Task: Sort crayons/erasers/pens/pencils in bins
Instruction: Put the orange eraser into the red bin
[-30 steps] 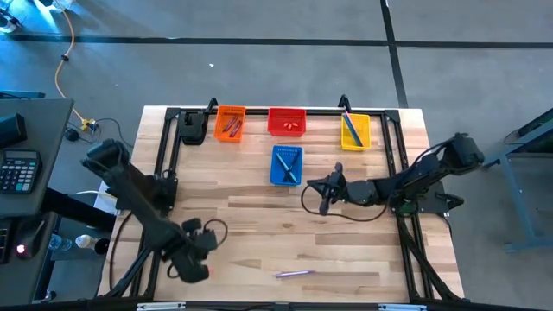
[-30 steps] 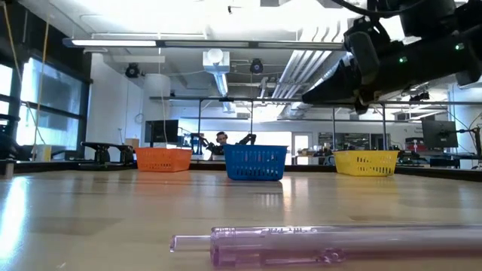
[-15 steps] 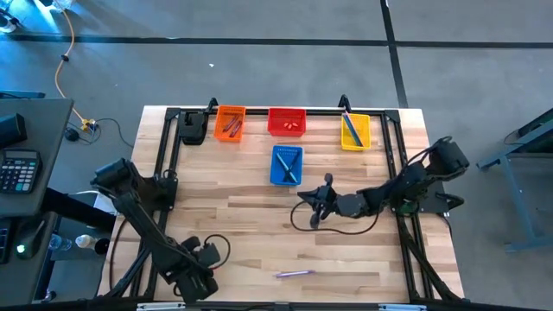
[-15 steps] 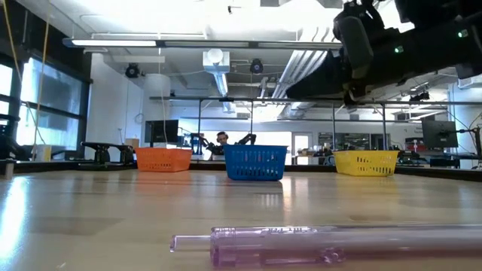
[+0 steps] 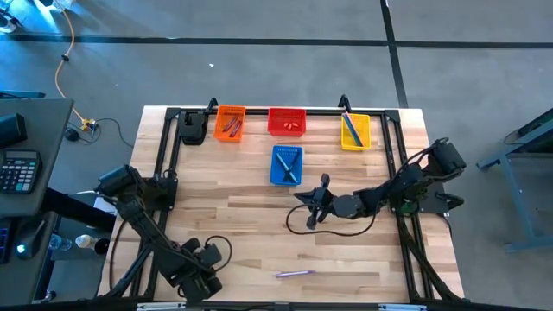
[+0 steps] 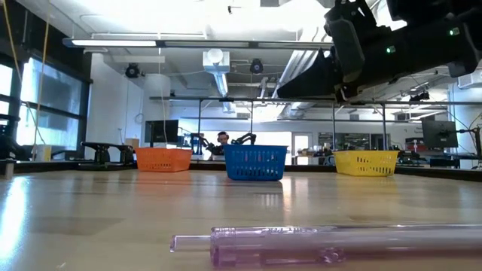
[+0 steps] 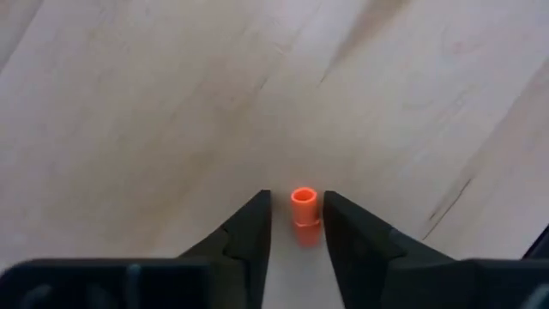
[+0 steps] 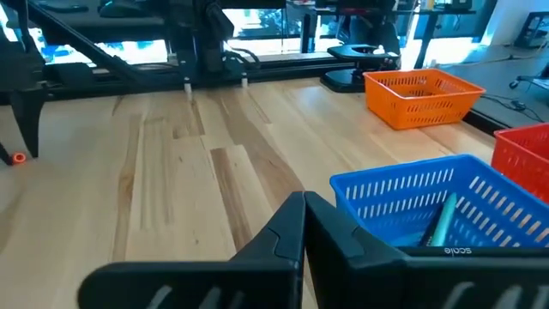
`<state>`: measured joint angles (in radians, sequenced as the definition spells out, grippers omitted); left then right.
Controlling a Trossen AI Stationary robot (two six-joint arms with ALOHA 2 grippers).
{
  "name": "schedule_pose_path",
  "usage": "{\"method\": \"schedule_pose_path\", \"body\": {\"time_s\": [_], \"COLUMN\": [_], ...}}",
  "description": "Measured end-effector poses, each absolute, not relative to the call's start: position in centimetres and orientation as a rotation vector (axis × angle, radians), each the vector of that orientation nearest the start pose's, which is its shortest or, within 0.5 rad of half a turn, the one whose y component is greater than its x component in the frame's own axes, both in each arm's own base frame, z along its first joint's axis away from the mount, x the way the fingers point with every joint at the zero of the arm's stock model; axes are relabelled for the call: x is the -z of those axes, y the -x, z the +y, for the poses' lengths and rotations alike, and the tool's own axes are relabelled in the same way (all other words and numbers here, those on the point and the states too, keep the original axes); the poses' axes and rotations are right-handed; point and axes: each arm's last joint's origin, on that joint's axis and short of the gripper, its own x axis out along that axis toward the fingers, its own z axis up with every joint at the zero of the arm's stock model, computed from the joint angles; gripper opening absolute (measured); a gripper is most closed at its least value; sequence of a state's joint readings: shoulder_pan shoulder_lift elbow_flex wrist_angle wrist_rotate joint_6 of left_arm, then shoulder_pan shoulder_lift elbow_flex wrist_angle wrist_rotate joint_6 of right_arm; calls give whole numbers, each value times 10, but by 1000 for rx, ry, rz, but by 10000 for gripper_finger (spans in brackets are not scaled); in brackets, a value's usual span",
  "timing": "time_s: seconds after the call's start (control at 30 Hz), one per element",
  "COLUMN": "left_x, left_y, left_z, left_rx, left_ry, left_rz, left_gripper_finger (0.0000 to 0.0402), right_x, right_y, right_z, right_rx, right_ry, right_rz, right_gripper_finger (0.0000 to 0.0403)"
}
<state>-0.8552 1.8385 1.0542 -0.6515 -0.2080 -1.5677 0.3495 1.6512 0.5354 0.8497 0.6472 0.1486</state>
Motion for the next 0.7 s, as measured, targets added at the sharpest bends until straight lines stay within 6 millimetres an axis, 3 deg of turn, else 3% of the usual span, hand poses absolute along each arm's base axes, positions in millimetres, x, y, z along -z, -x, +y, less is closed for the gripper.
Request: {"method": "schedule_pose_path", "body": {"time_s": [0.23,0.37,0.53,0.7], "left_x": [-136,-150,-170,-170], "left_y": [-213,-216,-226,-235], "left_z": [-232,-217,-187,-142], "left_rx": [-516,-562,-572,-536], "left_ry": [575,558,452,356], "left_rz": [1256,1199,1024,892], "left_gripper_finger": [15,7,2,1], "right_x": [-149,-152,-174,-186], "right_y": [-279,-278,-274,-268], "right_z": [82,82,76,69], "right_rx": [307,297,284,212], "right_ry": [56,131,177,185], "right_rz": [224,226,178,217], "right_gripper_finger": [0,0,0,0]}}
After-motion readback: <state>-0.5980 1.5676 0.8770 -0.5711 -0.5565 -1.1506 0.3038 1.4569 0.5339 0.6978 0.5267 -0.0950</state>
